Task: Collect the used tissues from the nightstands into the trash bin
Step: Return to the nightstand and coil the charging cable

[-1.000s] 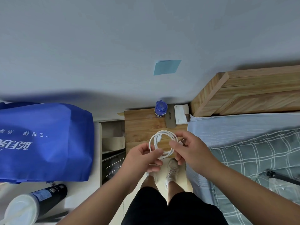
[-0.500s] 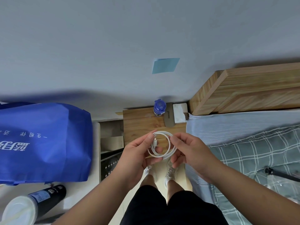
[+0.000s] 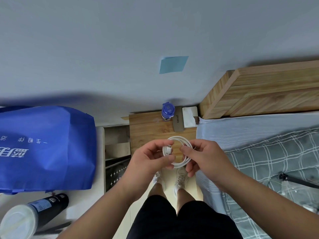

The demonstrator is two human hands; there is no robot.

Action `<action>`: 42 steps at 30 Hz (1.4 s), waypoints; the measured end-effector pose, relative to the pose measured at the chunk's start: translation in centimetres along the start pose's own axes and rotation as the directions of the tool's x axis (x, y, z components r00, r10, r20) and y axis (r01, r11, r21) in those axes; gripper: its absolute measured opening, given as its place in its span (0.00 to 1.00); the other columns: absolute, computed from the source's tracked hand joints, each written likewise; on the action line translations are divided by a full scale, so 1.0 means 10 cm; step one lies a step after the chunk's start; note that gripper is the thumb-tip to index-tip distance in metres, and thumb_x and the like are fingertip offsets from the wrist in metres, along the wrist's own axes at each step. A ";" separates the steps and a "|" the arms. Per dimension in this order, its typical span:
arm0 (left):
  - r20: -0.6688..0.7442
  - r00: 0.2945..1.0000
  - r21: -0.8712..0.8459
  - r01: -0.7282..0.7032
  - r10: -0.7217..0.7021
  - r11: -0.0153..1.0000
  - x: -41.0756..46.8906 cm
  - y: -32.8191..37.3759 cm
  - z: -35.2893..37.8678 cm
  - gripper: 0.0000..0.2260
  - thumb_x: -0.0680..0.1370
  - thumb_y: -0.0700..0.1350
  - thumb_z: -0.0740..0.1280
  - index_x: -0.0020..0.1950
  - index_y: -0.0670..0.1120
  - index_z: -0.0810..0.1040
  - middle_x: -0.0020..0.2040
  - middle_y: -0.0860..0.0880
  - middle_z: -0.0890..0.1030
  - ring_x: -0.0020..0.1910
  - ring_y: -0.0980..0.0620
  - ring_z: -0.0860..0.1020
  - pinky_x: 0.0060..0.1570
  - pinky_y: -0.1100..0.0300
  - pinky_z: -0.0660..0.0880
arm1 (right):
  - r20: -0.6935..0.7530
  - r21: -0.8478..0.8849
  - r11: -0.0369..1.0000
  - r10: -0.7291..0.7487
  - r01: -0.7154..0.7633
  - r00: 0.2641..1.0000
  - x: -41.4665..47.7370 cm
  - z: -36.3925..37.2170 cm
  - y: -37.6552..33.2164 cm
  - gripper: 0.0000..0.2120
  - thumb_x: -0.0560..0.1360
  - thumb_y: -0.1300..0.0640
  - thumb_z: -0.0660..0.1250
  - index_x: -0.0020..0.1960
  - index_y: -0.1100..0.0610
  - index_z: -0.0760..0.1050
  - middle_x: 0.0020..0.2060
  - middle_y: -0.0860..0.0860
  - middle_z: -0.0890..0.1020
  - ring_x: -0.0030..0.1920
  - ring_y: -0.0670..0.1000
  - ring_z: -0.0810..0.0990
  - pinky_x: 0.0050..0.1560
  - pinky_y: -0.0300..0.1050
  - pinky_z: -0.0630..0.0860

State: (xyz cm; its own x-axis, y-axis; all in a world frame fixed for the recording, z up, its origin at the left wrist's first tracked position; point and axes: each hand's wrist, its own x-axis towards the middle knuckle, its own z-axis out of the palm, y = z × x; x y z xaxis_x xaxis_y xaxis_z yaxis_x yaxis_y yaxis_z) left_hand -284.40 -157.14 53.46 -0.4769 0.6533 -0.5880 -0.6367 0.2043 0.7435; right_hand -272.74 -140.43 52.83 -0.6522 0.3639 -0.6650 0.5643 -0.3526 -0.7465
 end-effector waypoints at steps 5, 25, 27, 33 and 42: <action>-0.196 0.957 0.377 -0.127 0.213 0.917 0.00 -0.08 0.02 0.10 0.76 0.36 0.79 0.44 0.53 0.87 0.62 0.57 0.87 0.51 0.54 0.89 0.44 0.65 0.84 | -0.013 -0.106 0.994 -0.024 0.023 1.000 -0.04 -0.01 0.00 0.07 0.80 0.56 0.72 0.45 0.48 0.86 0.27 0.58 0.84 0.26 0.57 0.82 0.33 0.50 0.84; -0.282 0.930 -0.016 0.242 -0.237 0.970 0.21 -0.47 -0.12 0.08 0.83 0.48 0.71 0.59 0.49 0.87 0.50 0.47 0.90 0.42 0.55 0.86 0.36 0.63 0.81 | -0.045 0.100 0.987 0.130 -0.125 0.991 0.27 0.04 0.40 0.25 0.70 0.57 0.79 0.63 0.48 0.73 0.33 0.53 0.82 0.30 0.52 0.78 0.33 0.46 0.75; -0.348 0.916 -0.020 0.205 -0.199 0.979 0.30 -0.54 -0.14 0.07 0.83 0.48 0.71 0.58 0.51 0.87 0.49 0.48 0.90 0.41 0.57 0.85 0.37 0.62 0.81 | 0.009 0.434 0.882 0.197 -0.181 0.980 0.34 0.06 0.49 0.24 0.69 0.63 0.79 0.62 0.57 0.75 0.33 0.55 0.82 0.32 0.52 0.80 0.34 0.45 0.77; -0.425 0.886 -0.058 0.175 -0.182 0.983 0.65 -0.86 -0.21 0.06 0.84 0.46 0.70 0.57 0.48 0.86 0.49 0.47 0.90 0.39 0.58 0.85 0.38 0.62 0.80 | 0.140 0.478 0.809 0.315 -0.343 0.939 0.67 0.10 0.88 0.03 0.75 0.58 0.76 0.48 0.55 0.88 0.38 0.52 0.85 0.35 0.51 0.83 0.34 0.45 0.80; -0.427 0.867 -0.065 0.254 -0.257 0.965 1.24 -1.58 -0.49 0.10 0.83 0.44 0.71 0.64 0.44 0.82 0.52 0.45 0.90 0.51 0.47 0.89 0.41 0.59 0.83 | -0.026 0.160 0.932 0.333 -0.325 0.943 1.47 0.21 1.48 0.09 0.78 0.57 0.73 0.58 0.54 0.81 0.44 0.54 0.89 0.37 0.50 0.86 0.43 0.45 0.83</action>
State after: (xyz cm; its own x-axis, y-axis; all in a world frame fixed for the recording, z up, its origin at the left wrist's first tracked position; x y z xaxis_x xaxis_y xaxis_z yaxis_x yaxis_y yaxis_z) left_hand -283.20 -155.85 32.84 -0.5081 0.2029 -0.8370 -0.7751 0.3161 0.5472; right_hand -275.06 -142.04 32.07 -0.4142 0.2478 -0.8758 0.6569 -0.5846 -0.4761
